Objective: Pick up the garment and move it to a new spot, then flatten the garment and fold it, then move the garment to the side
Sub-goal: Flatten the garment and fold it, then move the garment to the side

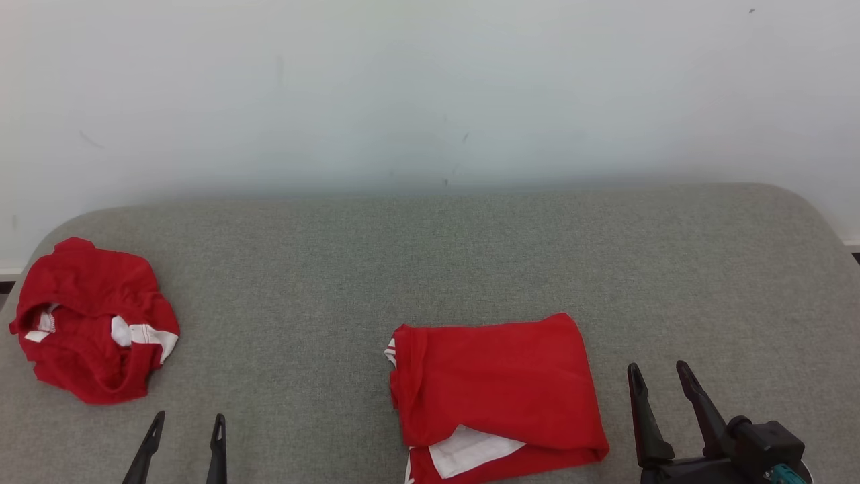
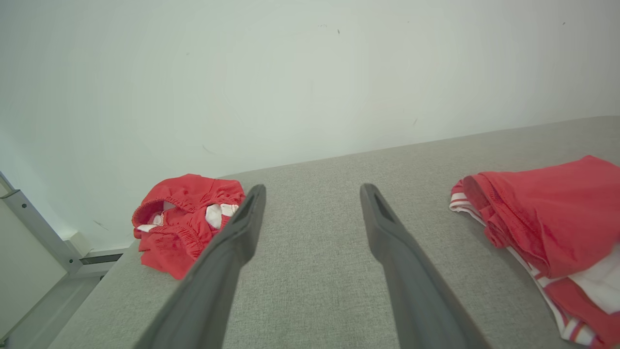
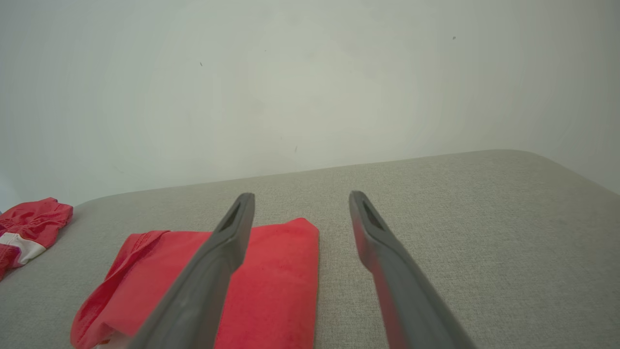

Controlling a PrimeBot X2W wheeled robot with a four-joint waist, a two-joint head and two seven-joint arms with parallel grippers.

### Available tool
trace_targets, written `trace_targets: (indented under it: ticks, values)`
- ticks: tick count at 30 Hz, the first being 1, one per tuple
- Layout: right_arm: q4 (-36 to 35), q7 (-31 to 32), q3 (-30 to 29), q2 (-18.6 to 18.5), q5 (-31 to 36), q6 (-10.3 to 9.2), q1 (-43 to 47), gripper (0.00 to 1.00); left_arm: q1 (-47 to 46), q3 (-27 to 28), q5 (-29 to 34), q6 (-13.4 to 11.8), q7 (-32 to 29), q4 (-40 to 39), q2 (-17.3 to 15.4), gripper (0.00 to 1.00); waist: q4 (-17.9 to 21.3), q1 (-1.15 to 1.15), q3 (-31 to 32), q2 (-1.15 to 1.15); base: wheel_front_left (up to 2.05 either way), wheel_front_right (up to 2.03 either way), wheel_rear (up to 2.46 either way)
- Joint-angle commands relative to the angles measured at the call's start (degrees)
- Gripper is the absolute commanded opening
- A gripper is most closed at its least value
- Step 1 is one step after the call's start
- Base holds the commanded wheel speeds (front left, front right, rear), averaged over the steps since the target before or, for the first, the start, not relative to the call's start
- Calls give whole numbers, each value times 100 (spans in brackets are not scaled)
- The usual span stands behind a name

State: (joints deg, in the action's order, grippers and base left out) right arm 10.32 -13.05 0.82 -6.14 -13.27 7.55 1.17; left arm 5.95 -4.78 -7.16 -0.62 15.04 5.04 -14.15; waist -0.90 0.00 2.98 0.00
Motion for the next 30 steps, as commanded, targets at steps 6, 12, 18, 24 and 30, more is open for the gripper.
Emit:
trace_targets:
  ticks: [6,12,18,24,30]
  values:
    - [-98,115,6,16,81,-9,83,100,18,10,-73,-77,-20,-64,-52,100,-5,0,7,0,0,0,0]
    - [-127,183,10,25,72,-9,102,100,34,-26,-110,-86,-38,-58,-59,100,-2,0,24,0,0,0,0]
    - [-130,230,13,34,80,-9,125,100,48,-51,-140,-104,-73,-54,-82,100,-4,0,35,0,0,0,0]
    - [-124,260,15,31,83,-9,136,100,71,-47,-145,-143,-70,-53,-91,100,-4,0,40,0,0,0,0]
    - [-114,265,5,14,76,-9,140,100,77,-46,-189,-170,-60,-49,-89,100,-13,0,44,0,0,0,0]
